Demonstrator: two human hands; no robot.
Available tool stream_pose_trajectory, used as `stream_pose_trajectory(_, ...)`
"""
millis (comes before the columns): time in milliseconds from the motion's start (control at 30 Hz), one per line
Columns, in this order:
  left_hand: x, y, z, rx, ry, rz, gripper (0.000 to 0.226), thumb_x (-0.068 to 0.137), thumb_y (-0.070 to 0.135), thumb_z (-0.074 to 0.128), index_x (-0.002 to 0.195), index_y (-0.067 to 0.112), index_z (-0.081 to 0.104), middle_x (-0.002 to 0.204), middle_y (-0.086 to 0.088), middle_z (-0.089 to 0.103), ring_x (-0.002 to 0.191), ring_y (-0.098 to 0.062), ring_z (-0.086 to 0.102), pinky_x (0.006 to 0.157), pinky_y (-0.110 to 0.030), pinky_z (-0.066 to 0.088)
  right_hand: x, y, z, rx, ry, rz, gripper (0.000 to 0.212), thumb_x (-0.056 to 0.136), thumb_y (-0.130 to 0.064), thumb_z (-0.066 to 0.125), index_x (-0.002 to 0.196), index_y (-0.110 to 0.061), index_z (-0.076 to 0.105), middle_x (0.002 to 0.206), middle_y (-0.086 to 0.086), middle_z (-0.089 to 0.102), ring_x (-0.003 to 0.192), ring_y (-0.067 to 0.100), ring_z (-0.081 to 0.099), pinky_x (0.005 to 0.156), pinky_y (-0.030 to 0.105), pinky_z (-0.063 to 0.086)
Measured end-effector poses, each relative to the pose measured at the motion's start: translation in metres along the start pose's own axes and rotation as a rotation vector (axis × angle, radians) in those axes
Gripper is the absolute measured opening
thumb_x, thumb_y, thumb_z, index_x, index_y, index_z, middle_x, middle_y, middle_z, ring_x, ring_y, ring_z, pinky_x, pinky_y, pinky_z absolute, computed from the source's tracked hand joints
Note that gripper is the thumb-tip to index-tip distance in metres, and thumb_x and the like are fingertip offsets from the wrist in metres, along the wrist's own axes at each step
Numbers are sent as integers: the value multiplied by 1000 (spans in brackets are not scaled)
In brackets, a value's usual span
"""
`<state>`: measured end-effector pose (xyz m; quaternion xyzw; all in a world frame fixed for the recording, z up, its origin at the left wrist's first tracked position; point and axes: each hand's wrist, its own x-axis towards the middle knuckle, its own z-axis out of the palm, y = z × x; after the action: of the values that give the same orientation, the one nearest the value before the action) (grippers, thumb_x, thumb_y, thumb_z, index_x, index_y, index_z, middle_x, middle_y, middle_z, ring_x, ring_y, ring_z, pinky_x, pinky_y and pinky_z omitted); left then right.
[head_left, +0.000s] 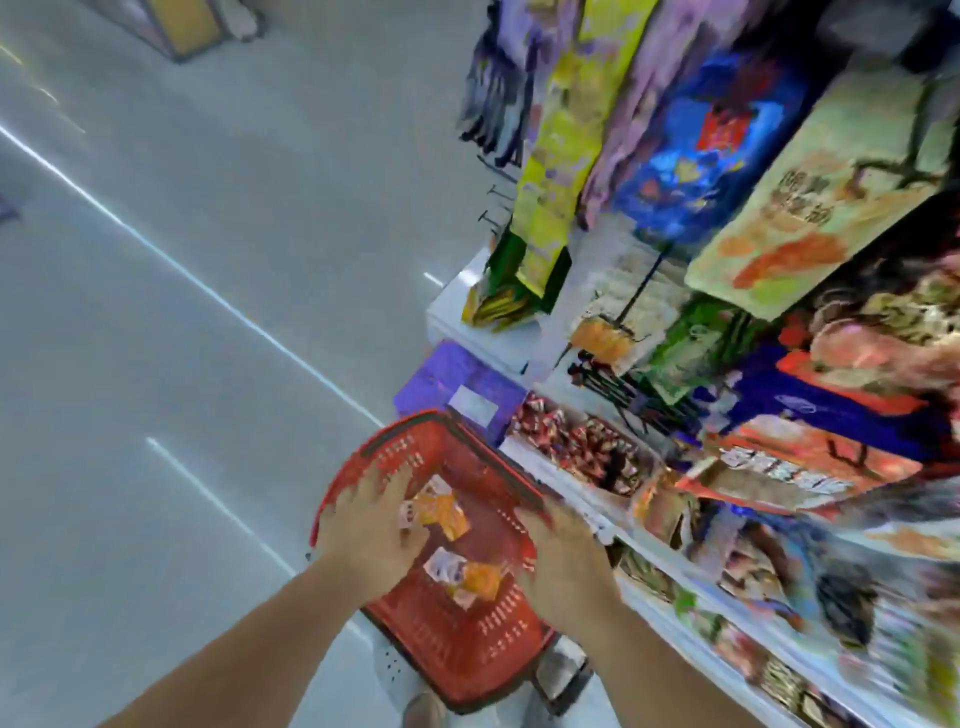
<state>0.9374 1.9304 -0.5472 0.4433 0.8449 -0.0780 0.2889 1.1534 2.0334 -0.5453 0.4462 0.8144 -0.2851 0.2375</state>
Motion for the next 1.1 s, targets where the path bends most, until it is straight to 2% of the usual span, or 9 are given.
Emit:
stream_pose_trajectory(100, 54, -20, 64, 3, -118, -36, 83, 95, 62, 53, 163, 37, 13, 173, -4, 13, 152, -33, 30, 121, -50, 33, 51, 11, 61, 48, -104, 58, 70, 100, -53, 54, 161, -38, 24, 172, 2, 10, 157, 30, 15, 123, 47, 31)
stream_pose_trajectory(267, 139, -39, 181, 21, -235, -61, 81, 98, 62, 51, 164, 36, 10, 172, -4, 15, 150, -33, 31, 118, -50, 38, 154, 41, 181, 78, -215, 109, 65, 100, -52, 56, 158, -33, 34, 167, 5, 23, 151, 30, 28, 119, 44, 36)
stream_pose_trajectory(433, 224, -46, 288, 102, -347, -14, 78, 99, 59, 53, 163, 27, 20, 172, -10, 13, 151, -35, 27, 118, -51, 37, 262, 67, 308, 82, -269, 128, 56, 100, -54, 54, 147, -24, 49, 149, 8, 50, 133, 31, 52, 106, 37, 47)
stream_pose_trajectory(567, 288, -57, 353, 185, -414, 5, 76, 97, 54, 60, 159, 25, 27, 170, -13, 16, 150, -38, 31, 116, -56, 38, 322, 72, 388, 70, -307, 128, 60, 97, -56, 57, 148, -25, 48, 148, 7, 54, 135, 30, 51, 107, 36, 44)
stream_pose_trajectory(700, 346, -70, 398, 255, -348, 75, 80, 97, 43, 63, 162, 27, 21, 170, -11, 17, 151, -39, 31, 118, -57, 38, 360, 80, 438, 33, -284, 166, 62, 96, -54, 58, 148, -22, 47, 147, 11, 55, 135, 33, 52, 108, 40, 47)
stream_pose_trajectory(833, 377, -74, 435, 260, -332, 112, 77, 103, 53, 48, 164, 21, 14, 174, -10, -2, 155, -44, 22, 123, -56, 29, 374, 82, 470, -52, -231, 253, 59, 98, -47, 59, 149, -22, 45, 163, 15, 30, 147, 35, 33, 119, 49, 34)
stream_pose_trajectory(900, 388, -76, 447, 161, -273, 67, 71, 105, 48, 47, 163, 17, 20, 173, -13, 10, 152, -43, 29, 121, -56, 33, 376, 78, 481, -23, -173, 283, 67, 93, -50, 66, 149, -23, 41, 164, 17, 21, 148, 38, 29, 119, 52, 30)
stream_pose_trajectory(967, 395, -78, 455, 76, -213, -20, 70, 104, 44, 51, 161, 13, 23, 166, -17, 26, 148, -41, 36, 118, -52, 37, 378, 74, 489, -13, -135, 313, 76, 89, -54, 72, 149, -23, 37, 161, 16, 27, 148, 38, 29, 119, 52, 29)
stream_pose_trajectory(1100, 403, -81, 468, 23, -150, -141, 81, 99, 53, 60, 160, 14, 24, 159, -13, 33, 145, -36, 37, 113, -52, 40, 386, 72, 504, -27, -83, 336, 84, 83, -61, 75, 147, -22, 36, 155, 11, 38, 145, 35, 34, 117, 52, 31)
